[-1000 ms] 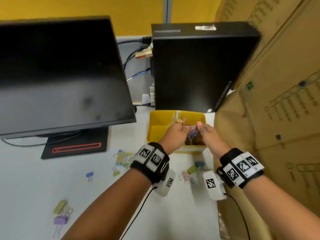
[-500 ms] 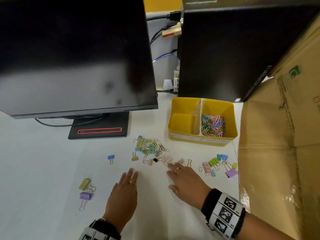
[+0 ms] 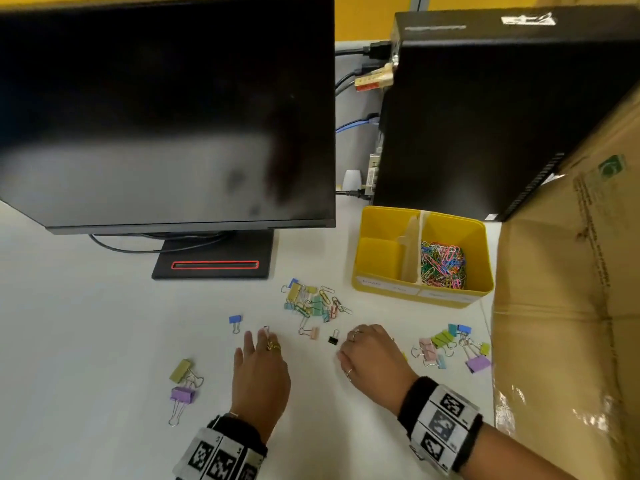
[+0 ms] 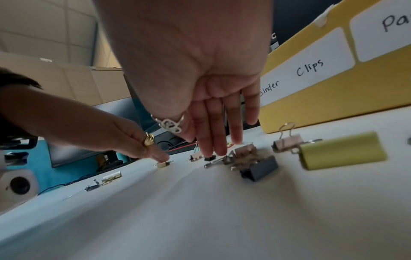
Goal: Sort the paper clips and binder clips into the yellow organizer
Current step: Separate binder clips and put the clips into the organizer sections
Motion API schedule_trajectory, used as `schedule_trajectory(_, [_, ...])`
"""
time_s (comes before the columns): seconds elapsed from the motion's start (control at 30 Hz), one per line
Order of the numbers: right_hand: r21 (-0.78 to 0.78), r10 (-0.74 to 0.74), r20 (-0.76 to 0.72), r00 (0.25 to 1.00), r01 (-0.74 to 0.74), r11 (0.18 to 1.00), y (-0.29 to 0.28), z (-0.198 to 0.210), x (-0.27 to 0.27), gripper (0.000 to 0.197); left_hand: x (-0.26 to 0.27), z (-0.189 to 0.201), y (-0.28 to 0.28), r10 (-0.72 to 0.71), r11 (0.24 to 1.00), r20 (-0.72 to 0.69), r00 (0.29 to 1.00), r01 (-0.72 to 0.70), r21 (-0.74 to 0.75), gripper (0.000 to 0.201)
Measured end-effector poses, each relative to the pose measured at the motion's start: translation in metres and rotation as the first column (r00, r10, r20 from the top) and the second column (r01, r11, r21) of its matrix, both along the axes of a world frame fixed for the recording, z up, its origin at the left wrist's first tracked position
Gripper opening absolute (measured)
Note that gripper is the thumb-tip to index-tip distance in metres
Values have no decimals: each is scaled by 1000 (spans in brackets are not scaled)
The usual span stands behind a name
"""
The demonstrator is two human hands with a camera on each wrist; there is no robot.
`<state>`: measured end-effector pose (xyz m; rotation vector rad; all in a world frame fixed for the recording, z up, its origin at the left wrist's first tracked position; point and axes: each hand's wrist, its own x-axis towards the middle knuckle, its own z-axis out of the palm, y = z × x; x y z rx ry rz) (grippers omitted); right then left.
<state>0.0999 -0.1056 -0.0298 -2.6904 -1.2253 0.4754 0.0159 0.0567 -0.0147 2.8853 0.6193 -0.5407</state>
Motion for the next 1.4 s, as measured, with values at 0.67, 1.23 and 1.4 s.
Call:
schedule_trajectory(0.67, [70, -104, -461, 881, 153, 986, 16, 0, 17, 29, 35, 10, 28, 296, 860, 373, 880, -75, -505, 20])
schedule_trajectory(1.23, [187, -180, -169, 969, 211, 959, 59, 21, 47, 32, 91, -10, 43, -8, 954, 244, 970, 80, -288, 41])
schedule_trajectory(1.4, [101, -148, -245, 958, 177, 979, 81, 13, 74, 32, 89, -14, 50, 81, 945, 210, 974, -8, -328, 37])
